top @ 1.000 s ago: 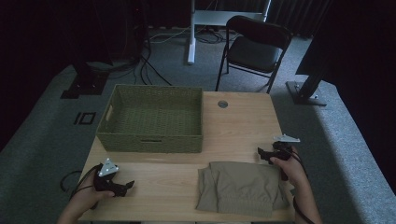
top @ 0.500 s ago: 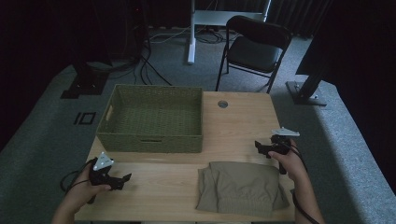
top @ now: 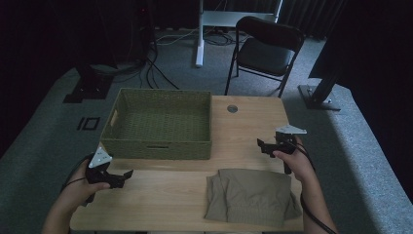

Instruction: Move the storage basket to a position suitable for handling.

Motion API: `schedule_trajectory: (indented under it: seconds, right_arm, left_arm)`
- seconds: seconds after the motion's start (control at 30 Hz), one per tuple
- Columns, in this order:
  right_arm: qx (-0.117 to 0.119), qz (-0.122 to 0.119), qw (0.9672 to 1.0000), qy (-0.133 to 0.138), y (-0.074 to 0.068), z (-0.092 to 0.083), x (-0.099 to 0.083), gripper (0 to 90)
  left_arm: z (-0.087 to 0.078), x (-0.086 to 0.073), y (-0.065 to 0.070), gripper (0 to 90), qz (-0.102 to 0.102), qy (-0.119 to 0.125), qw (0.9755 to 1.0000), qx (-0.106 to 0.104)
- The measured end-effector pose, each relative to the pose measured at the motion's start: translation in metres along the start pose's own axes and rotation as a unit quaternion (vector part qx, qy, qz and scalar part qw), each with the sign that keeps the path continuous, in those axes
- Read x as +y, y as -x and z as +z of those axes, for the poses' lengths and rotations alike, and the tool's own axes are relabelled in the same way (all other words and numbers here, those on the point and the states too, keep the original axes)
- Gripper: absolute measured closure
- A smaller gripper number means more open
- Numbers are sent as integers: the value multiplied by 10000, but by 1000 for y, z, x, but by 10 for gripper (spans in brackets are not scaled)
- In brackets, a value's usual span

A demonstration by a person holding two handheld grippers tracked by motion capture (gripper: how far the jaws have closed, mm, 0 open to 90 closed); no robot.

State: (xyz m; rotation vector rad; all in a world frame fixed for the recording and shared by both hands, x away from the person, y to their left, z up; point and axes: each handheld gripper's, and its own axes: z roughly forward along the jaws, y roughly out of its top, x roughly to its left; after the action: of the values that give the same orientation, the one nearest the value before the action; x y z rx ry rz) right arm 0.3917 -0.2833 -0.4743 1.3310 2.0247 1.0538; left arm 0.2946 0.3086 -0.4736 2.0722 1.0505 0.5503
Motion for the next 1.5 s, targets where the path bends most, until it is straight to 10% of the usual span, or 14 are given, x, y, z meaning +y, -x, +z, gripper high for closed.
schedule_trajectory:
  seconds: [0.67,1.5]
  right_arm:
    - [502,-286,9976,376,-56,8,41,122]
    - [898,-325,9943,472,-140,60,79,134]
  left_arm:
    - [-18,50,-38,12,-299,634,9971,300]
    - [28,63,-100,19,-1185,608,9870,903]
